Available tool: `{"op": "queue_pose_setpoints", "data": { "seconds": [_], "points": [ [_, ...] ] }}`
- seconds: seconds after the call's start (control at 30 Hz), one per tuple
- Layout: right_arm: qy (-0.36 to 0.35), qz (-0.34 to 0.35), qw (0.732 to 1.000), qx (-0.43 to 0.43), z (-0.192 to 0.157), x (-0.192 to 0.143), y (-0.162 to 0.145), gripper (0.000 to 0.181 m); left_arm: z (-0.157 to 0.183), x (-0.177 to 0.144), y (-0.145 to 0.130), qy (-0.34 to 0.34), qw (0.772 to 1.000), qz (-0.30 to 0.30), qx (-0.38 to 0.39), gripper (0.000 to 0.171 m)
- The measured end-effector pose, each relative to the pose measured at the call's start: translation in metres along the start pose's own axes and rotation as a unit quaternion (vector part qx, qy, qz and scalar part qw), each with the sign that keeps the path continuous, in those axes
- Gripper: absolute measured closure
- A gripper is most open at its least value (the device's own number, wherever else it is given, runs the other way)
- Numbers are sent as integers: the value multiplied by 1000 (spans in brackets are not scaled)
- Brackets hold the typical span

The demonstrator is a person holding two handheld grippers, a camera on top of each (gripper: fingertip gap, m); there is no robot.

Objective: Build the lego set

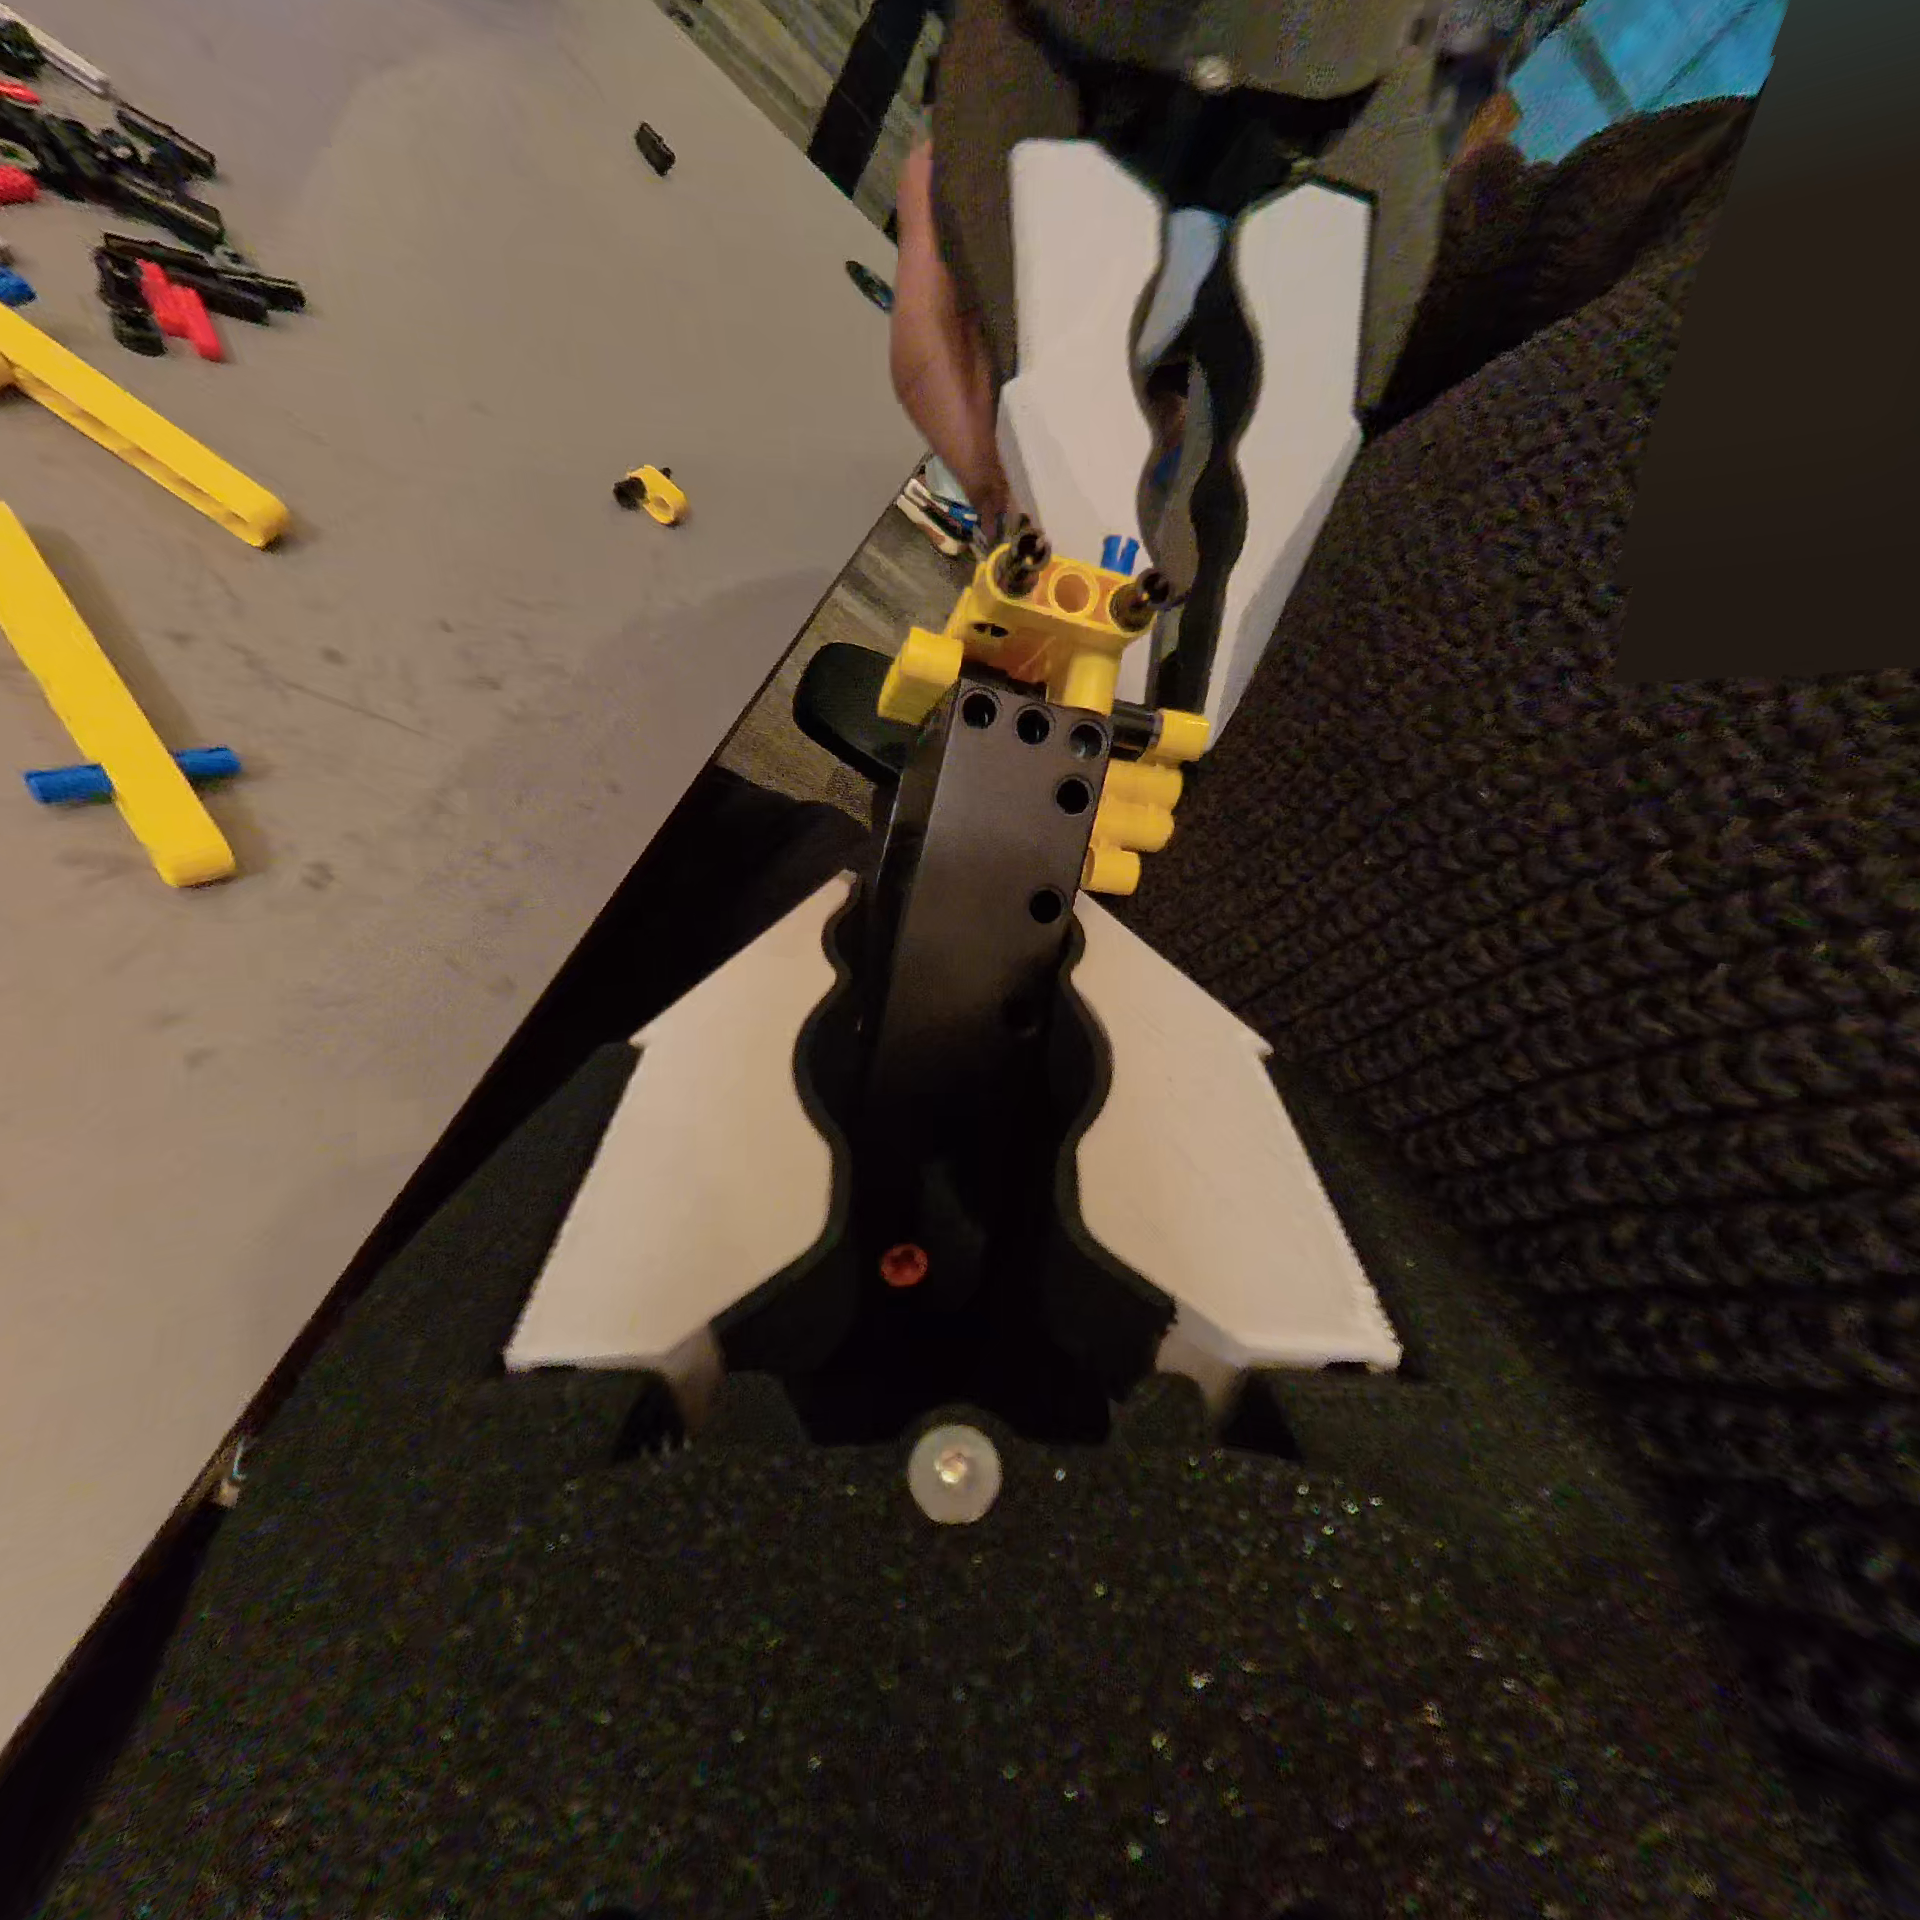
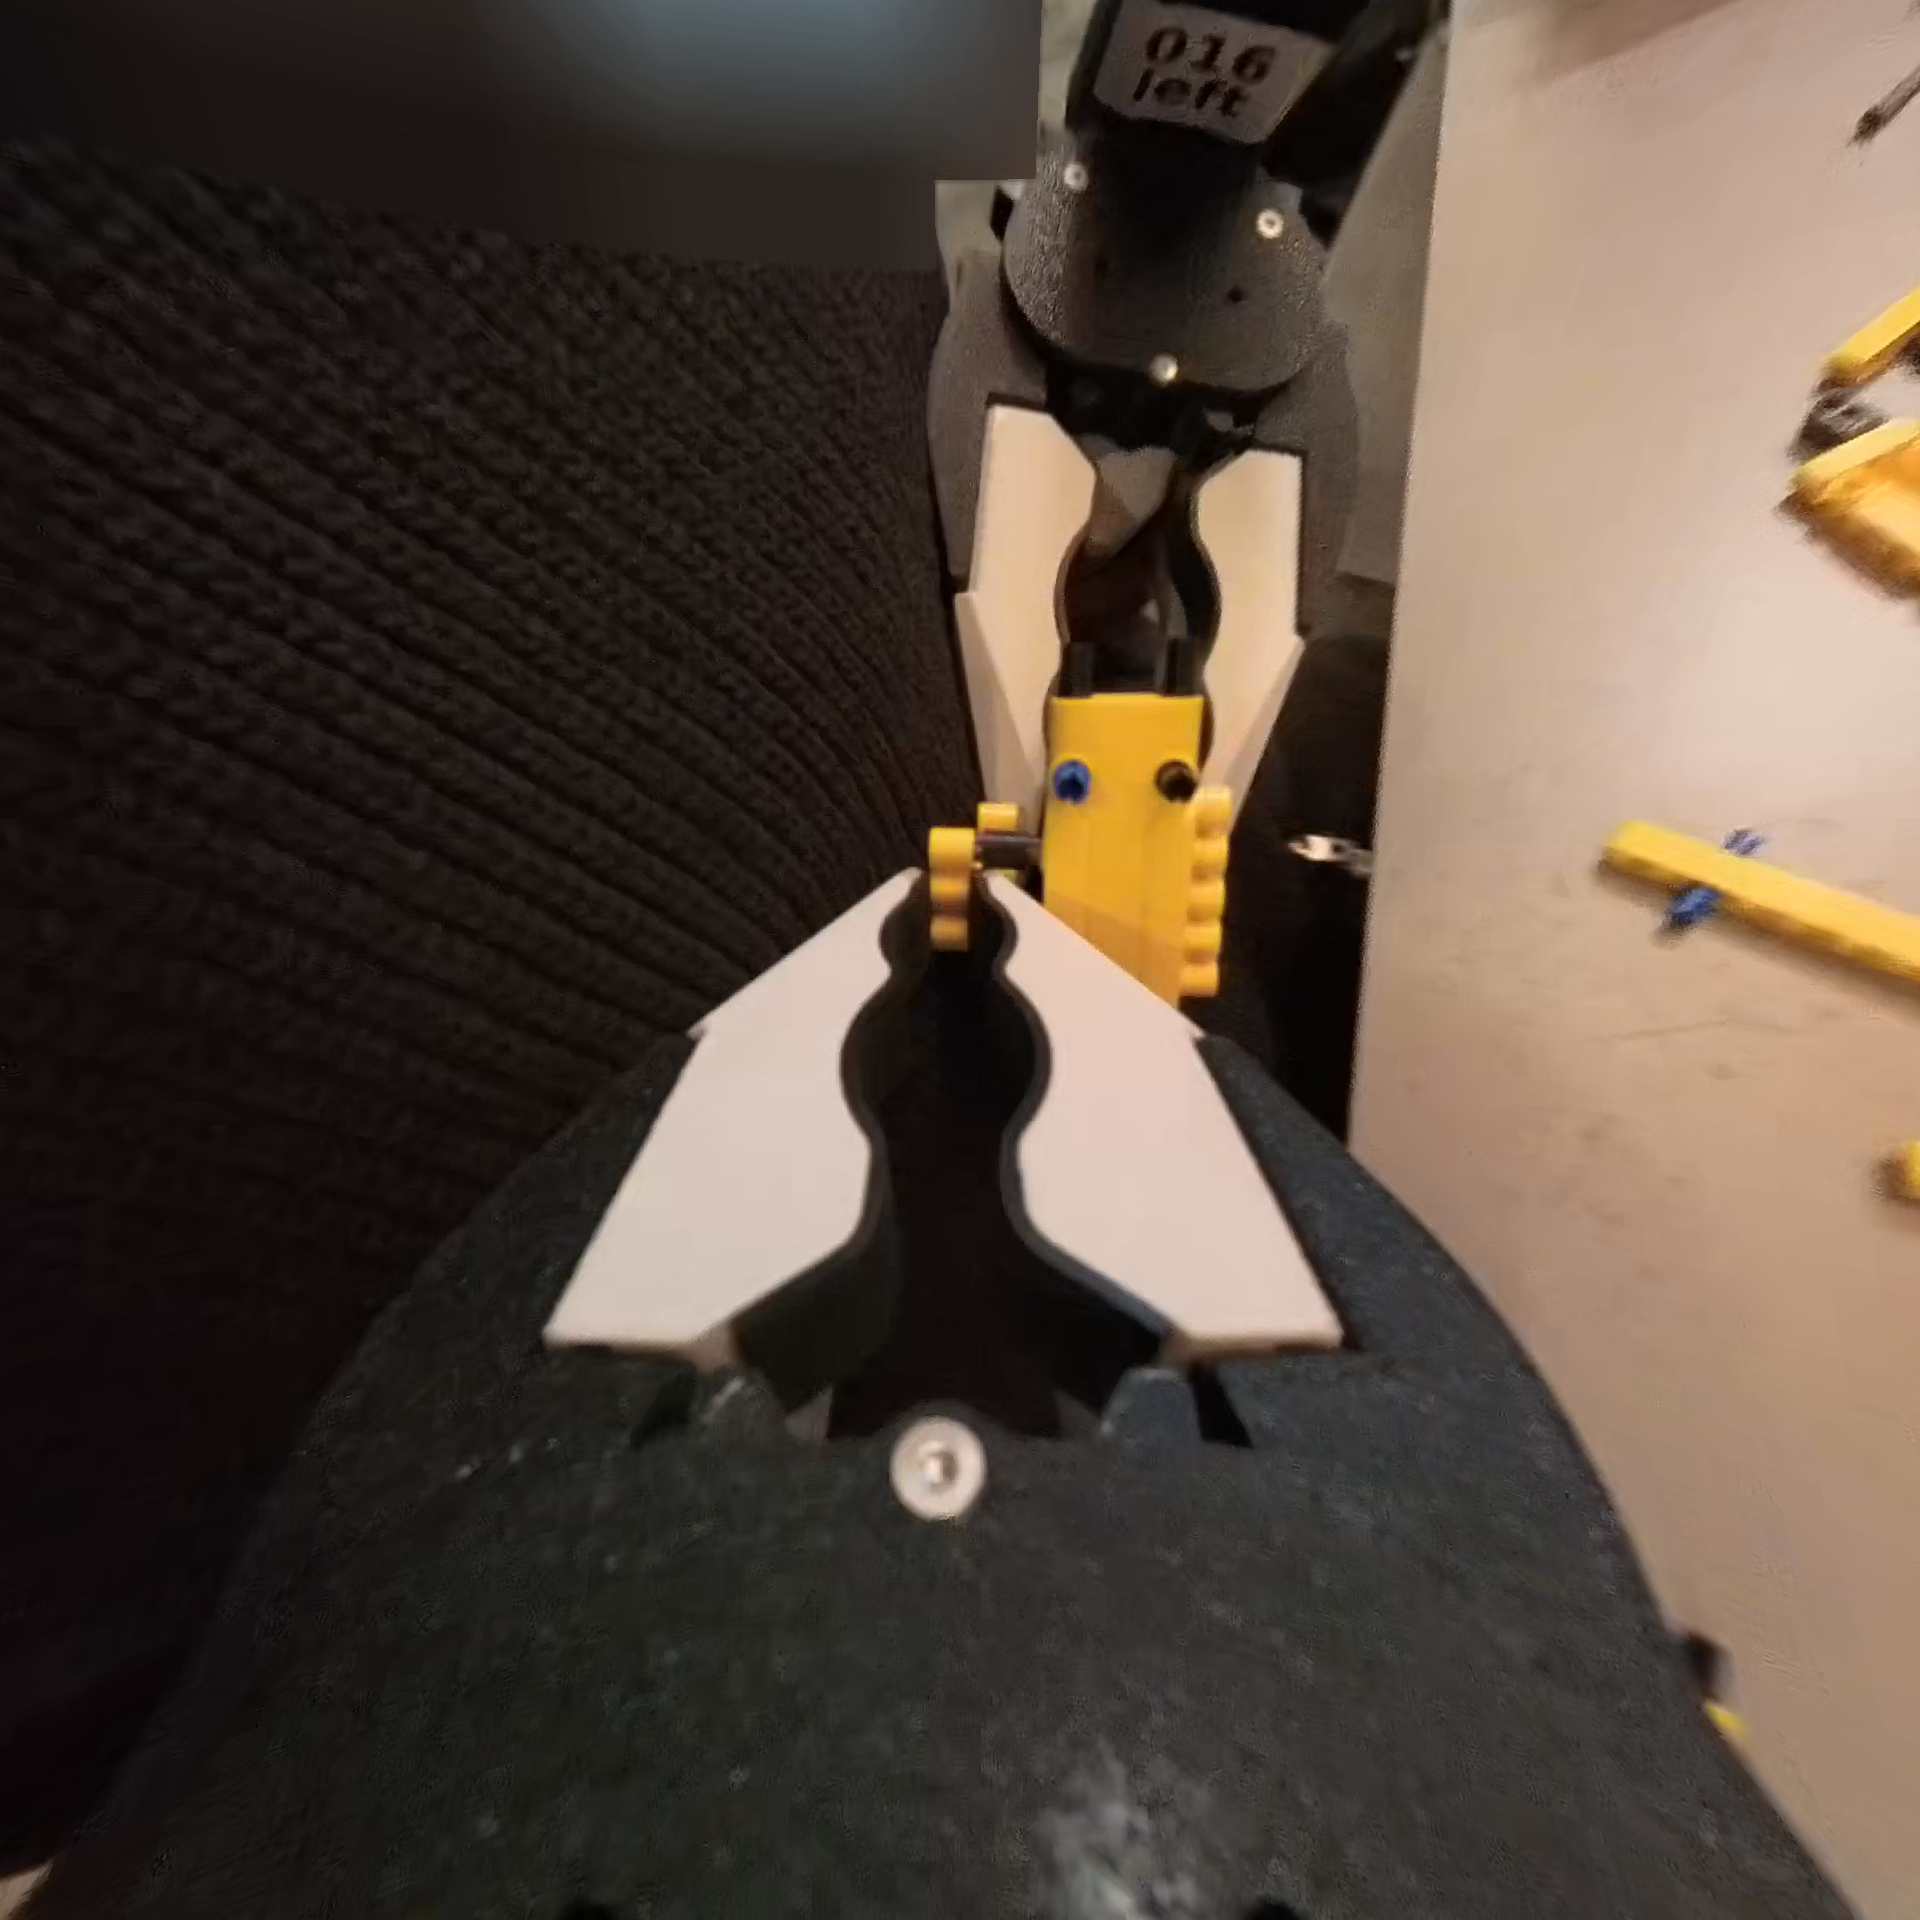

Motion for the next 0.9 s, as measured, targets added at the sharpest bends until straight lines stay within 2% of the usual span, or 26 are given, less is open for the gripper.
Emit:
{"op": "queue_pose_setpoints", "data": {
  "seconds": [0.17, 0.27, 0.47, 0.57, 0.77, 0.83, 0.9],
  "points": [
    [46, 71, 996, 36, 8, 0, -7, 174, -2, -3, -1, 0, 1000, 4, -11, 141],
    [25, 83, 996, 29, 6, 2, -8, 174, -2, -4, -1, 3, 1000, 6, -11, 140],
    [-80, -5, 996, -42, -9, 6, 0, 175, -3, -2, 1, 11, 1000, 2, 4, 142],
    [-111, -56, 990, -69, -15, 8, 5, 175, -2, -2, 2, 16, 1000, 3, 16, 142],
    [-160, -116, 970, -145, -18, 4, 17, 175, 1, -7, 13, 81, 988, 57, 118, 145],
    [-186, -122, 961, -166, -18, -1, 21, 174, -1, -6, 19, 91, 987, 71, 112, 145],
    [-197, -100, 961, -166, -17, -6, 23, 173, -5, -6, 23, 82, 988, 86, 98, 145]
  ]
}}
Point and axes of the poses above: each gripper's, where its closed fingertips meet, x out along the fingers, y out of its top, z = x × y across the jaws, the point moved 9 cm from there along -x, back along the fingers, and after that the axes turned 15 degrees about y, right-handed, at the moved point
